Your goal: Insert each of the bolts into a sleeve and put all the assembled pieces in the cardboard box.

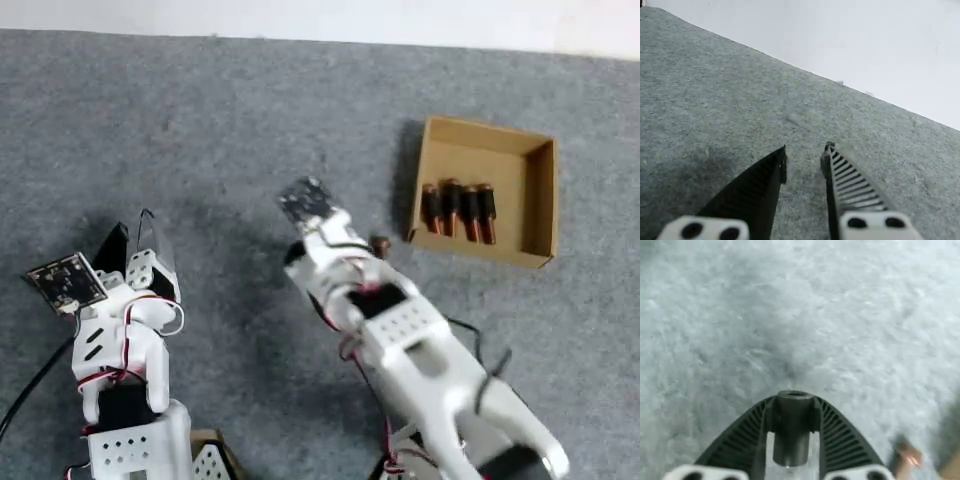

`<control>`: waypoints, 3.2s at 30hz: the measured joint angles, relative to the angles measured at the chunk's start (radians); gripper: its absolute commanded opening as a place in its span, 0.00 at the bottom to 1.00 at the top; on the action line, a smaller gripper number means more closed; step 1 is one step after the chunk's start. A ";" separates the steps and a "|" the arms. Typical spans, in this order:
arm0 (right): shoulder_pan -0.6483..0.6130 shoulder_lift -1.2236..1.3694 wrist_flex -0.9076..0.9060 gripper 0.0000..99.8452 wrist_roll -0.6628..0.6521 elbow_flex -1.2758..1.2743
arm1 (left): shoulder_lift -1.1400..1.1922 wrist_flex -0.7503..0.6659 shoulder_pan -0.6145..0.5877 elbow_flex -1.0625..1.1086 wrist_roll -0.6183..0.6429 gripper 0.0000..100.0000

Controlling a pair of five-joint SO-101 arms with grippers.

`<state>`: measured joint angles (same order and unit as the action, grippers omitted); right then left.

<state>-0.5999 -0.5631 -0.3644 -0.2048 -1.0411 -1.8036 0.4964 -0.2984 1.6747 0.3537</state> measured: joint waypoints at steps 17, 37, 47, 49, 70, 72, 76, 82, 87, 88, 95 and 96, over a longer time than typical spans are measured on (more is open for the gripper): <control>0.385 -0.971 -0.003 0.00 0.106 -0.629 | 0.000 0.021 0.063 0.000 -0.071 0.13; 0.637 -1.243 -0.038 0.00 0.120 -0.634 | 0.000 0.051 0.143 0.000 -0.190 0.13; 0.724 -1.243 -0.199 0.00 0.120 -0.634 | 0.000 0.051 0.143 0.000 -0.192 0.13; 0.726 -1.243 -0.206 0.00 0.120 -0.634 | 0.000 0.051 0.143 0.000 -0.192 0.13; 0.729 -1.252 -0.720 0.01 0.120 -0.634 | 0.000 0.051 0.143 0.000 -0.193 0.13; 0.729 -1.252 -0.778 0.01 0.120 -0.634 | 0.000 0.051 0.143 0.000 -0.193 0.13; 0.729 -1.252 -0.839 0.01 0.120 -0.634 | 0.000 0.051 0.143 0.000 -0.193 0.13; 0.729 -1.252 -0.844 0.01 0.120 -0.634 | 0.000 0.051 0.143 0.000 -0.193 0.13; 0.729 -1.252 -0.844 0.01 0.120 -0.634 | 0.000 0.126 0.143 0.000 -0.193 0.13; 0.729 -1.252 -0.844 0.01 0.120 -0.634 | 0.000 0.163 0.143 0.000 -0.193 0.13; 0.729 -1.252 -0.844 0.01 0.120 -0.634 | 0.000 0.559 0.143 0.000 -0.193 0.13; 0.729 -1.252 -0.844 0.01 0.120 -0.634 | 0.000 0.644 0.143 0.000 -0.193 0.13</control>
<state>0.1289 -1.8151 -1.2083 -0.0852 -1.6747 -1.8036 1.1408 -0.1557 1.6747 0.1603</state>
